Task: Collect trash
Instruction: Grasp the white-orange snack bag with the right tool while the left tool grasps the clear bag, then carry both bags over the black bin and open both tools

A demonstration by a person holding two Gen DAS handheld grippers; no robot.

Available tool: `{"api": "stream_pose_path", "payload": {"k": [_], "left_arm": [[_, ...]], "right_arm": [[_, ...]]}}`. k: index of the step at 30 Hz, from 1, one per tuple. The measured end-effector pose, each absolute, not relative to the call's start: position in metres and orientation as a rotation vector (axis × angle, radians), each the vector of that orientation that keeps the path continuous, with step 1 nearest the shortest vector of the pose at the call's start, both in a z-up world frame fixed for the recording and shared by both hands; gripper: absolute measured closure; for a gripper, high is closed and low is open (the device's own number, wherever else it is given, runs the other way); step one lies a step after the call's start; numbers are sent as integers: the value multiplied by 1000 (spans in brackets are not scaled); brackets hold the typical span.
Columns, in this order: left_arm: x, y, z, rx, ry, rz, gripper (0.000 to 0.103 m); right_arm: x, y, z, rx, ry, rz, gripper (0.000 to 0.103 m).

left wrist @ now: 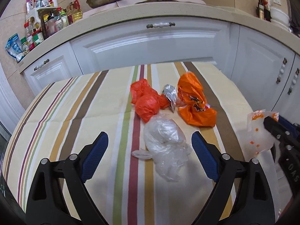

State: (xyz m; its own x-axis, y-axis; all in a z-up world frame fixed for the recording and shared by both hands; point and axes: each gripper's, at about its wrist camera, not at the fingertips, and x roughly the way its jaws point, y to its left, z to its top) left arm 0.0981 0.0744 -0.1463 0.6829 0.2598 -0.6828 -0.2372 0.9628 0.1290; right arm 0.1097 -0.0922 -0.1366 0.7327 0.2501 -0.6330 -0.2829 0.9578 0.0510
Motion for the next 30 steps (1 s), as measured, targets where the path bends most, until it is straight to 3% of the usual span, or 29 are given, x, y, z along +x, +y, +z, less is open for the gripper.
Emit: {"api": "stream_pose_path", "payload": {"k": [3,6,8,9,14,30], "left_arm": [[101,76,-156,14,802,272,16],[103,77,-163,5,829,257,40],[104,77,-168,5,847,239,62],[104,77,-170,3,856,230,65],[100,78,-170,2,840,223,73],[81,79,-152,50,784,263,74]], "right_arm": [[111,-100,-138,-39,689,290,89],[111,-107,-137,-33,687,284,89],[111,-110,-138,-30,686,282,89],[110,-111,-138,-28,686,279,89],[111,-115,-140,-25,688,271,89],[105,-109,-137,-67,666,247,89]]}}
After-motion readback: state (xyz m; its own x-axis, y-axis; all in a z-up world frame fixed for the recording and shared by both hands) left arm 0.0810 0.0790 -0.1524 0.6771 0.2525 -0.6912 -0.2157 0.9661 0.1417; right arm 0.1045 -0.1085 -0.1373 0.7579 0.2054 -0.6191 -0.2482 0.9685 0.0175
